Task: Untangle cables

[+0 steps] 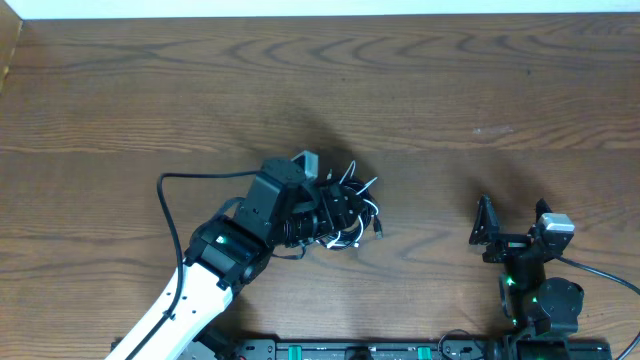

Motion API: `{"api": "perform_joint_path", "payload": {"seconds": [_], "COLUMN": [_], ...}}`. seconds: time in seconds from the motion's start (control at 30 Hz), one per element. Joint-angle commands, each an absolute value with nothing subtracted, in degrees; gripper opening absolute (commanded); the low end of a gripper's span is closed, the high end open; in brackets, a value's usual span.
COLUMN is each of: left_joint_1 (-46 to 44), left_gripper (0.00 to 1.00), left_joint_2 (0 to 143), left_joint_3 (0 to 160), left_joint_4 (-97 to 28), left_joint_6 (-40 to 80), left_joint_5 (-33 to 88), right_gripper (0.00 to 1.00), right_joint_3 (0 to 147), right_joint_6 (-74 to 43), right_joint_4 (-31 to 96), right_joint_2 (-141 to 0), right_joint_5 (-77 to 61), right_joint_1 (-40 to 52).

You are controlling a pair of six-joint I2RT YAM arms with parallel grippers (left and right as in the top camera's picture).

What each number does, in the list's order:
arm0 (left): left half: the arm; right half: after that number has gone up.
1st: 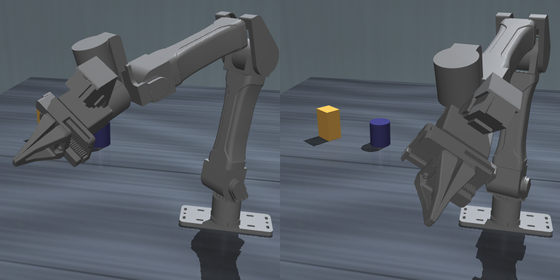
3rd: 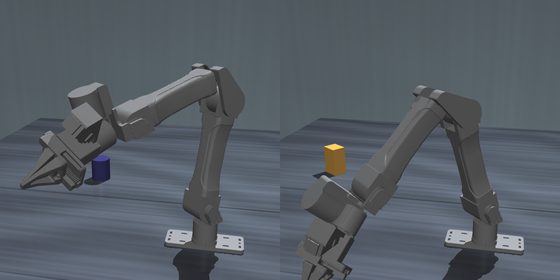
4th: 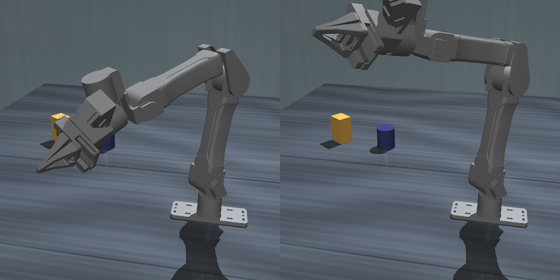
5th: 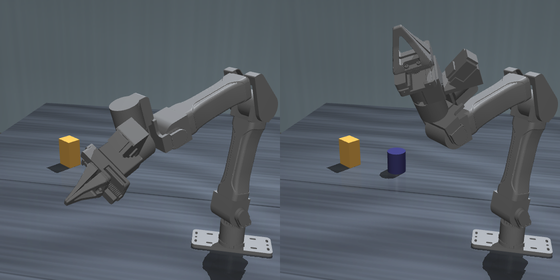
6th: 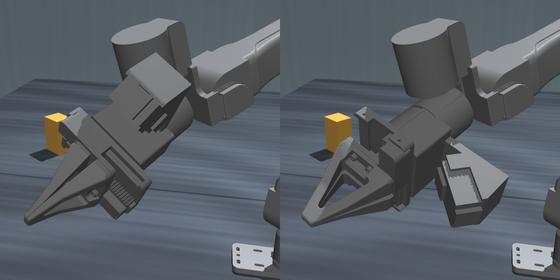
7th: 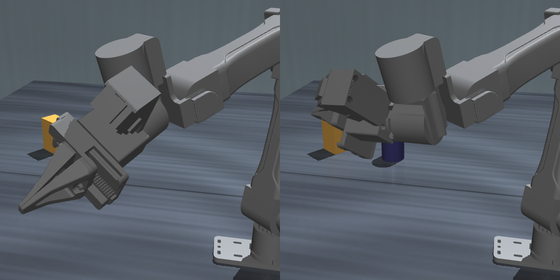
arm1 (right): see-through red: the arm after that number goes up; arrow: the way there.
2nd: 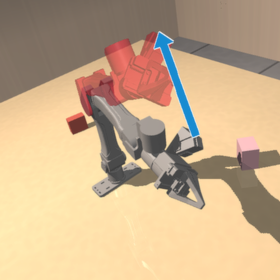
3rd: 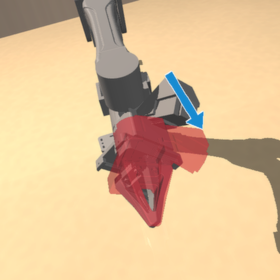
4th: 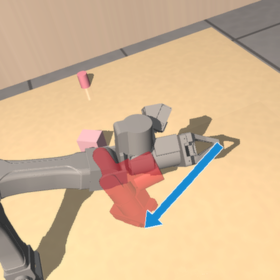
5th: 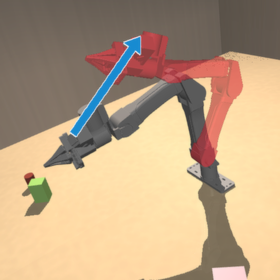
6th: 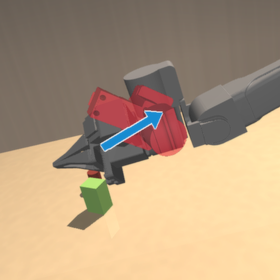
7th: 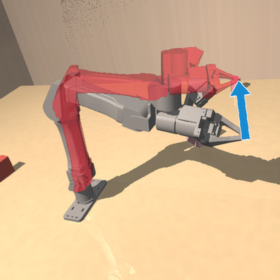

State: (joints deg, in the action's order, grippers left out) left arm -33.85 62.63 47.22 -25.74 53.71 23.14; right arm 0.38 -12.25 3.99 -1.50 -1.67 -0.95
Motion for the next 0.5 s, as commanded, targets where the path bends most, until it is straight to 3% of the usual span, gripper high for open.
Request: {"api": "perform_joint_path", "payload": {"seconds": [0.0,0.13,0.47], "left_joint_1": [-33.7,-33.7,-33.7], "left_gripper": [0.77,0.77,0.77], "left_joint_2": [62.5,63.0,76.5], "left_joint_3": [47.6,46.5,44.7], "left_joint_4": [-32.3,-40.5,-35.6], "left_joint_6": [51.0,51.1,51.5], "left_joint_5": [7.0,-3.3,-4.5], "right_gripper": [0.99,0.99,0.99], "right_joint_3": [0.3,0.3,0.3], "right_joint_6": [-12.8,-12.8,-12.8], "right_joint_4": [4.3,4.3,4.3], "right_joint_2": [-1.5,-1.5,-1.5], "right_joint_5": [-1.6,-1.6,-1.6], "right_joint_1": [-0.5,-0.5,-0.5]}}
